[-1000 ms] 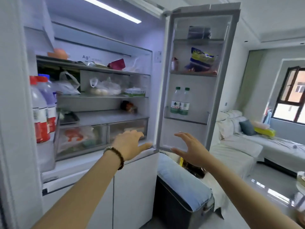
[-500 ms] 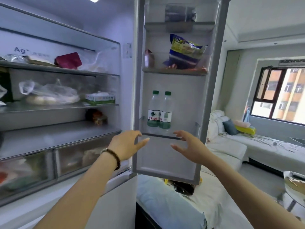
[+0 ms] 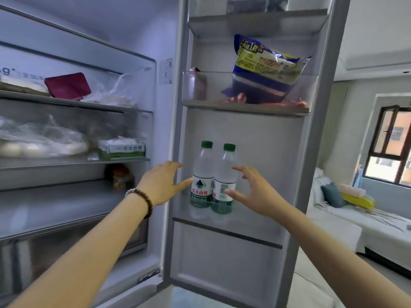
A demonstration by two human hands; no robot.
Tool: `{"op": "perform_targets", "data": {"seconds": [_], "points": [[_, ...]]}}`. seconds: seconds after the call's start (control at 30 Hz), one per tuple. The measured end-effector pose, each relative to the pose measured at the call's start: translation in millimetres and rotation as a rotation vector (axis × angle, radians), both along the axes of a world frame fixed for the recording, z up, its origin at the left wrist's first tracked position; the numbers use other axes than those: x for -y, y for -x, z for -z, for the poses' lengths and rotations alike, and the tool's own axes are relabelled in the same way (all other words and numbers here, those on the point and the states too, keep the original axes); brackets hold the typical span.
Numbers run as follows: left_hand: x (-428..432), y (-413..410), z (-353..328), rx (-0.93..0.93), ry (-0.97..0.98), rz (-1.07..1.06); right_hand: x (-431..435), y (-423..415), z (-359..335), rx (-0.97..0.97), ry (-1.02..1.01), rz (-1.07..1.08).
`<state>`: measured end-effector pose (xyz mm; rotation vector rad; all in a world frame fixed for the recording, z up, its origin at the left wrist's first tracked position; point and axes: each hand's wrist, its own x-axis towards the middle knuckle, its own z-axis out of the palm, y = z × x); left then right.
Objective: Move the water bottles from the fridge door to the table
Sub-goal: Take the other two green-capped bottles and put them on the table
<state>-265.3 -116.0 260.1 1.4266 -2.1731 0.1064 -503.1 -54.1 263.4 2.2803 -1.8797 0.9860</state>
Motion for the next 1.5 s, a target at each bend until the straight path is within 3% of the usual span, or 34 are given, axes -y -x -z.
{"op": "perform_targets", "data": {"seconds": [0.17, 0.43, 0.8, 1.13, 1.33, 1.5], "points": [[51, 19, -12, -0.009, 0.023, 0.086, 40, -2, -8, 0.033, 0.048, 0.086], [99, 46, -16, -0.419, -0.223, 0.446, 81, -13, -14, 0.380, 0.039, 0.103], [106, 42, 8, -0.601, -0.442, 0.603, 85, -15, 14, 0.527, 0.051, 0.063], [65, 37, -1, -0.835, -0.264, 0.692, 56, -13, 4, 0.531, 0.238, -0.048], [11, 21, -45, -0.939, 0.034, 0.684, 7, -17, -47, 0.558, 0.355, -0.312], [-62, 4, -56, -0.968, 0.226, 0.558, -25, -26, -68, 0.652, 0.284, -0.606]]}}
